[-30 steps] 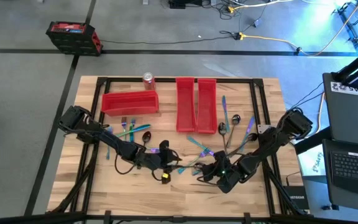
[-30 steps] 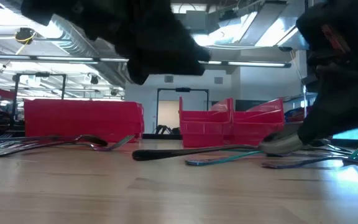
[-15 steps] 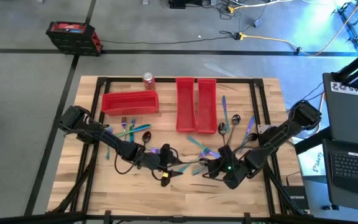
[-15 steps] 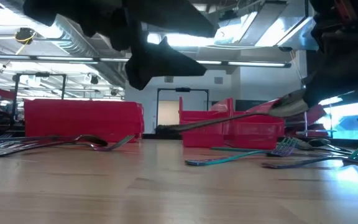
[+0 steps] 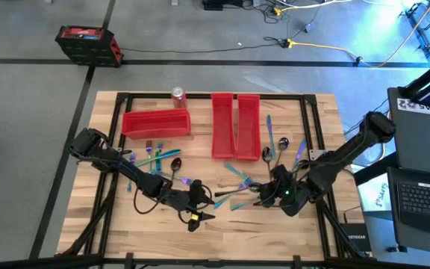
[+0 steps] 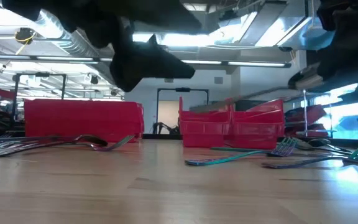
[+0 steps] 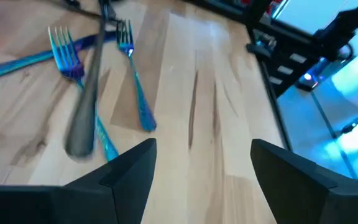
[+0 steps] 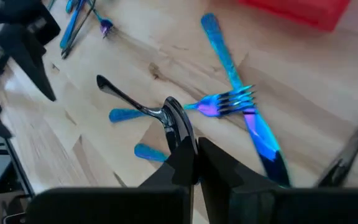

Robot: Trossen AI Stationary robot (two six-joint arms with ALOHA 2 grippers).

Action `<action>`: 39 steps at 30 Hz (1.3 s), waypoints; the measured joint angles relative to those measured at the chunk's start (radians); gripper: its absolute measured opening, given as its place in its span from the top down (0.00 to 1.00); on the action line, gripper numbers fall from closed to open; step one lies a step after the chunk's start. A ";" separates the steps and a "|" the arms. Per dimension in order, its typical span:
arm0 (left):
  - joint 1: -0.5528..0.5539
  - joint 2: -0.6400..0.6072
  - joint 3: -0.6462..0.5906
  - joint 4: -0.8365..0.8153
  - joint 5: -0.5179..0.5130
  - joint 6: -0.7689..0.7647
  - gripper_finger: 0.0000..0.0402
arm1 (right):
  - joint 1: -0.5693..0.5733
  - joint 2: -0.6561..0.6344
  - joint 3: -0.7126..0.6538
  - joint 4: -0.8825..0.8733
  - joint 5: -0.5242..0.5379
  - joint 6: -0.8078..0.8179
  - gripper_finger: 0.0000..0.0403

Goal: Sort silverware
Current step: Put the black spoon into the middle red bin

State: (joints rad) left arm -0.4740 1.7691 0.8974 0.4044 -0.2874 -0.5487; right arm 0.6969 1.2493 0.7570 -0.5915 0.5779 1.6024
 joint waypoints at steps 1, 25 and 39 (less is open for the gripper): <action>0.000 0.000 0.000 -0.008 0.000 0.000 0.38 | -0.007 -0.019 0.000 -0.012 -0.005 -0.011 1.00; 0.053 0.000 0.000 -0.040 -0.057 -0.108 0.40 | -0.037 -0.078 0.000 0.042 -0.030 -0.172 1.00; 0.060 0.005 0.000 0.106 -0.181 -0.169 0.41 | -0.036 -0.078 0.001 0.051 0.044 -0.174 1.00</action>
State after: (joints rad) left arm -0.4136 1.7737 0.8974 0.5102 -0.4682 -0.7177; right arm 0.6605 1.1713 0.7584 -0.5403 0.6215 1.4289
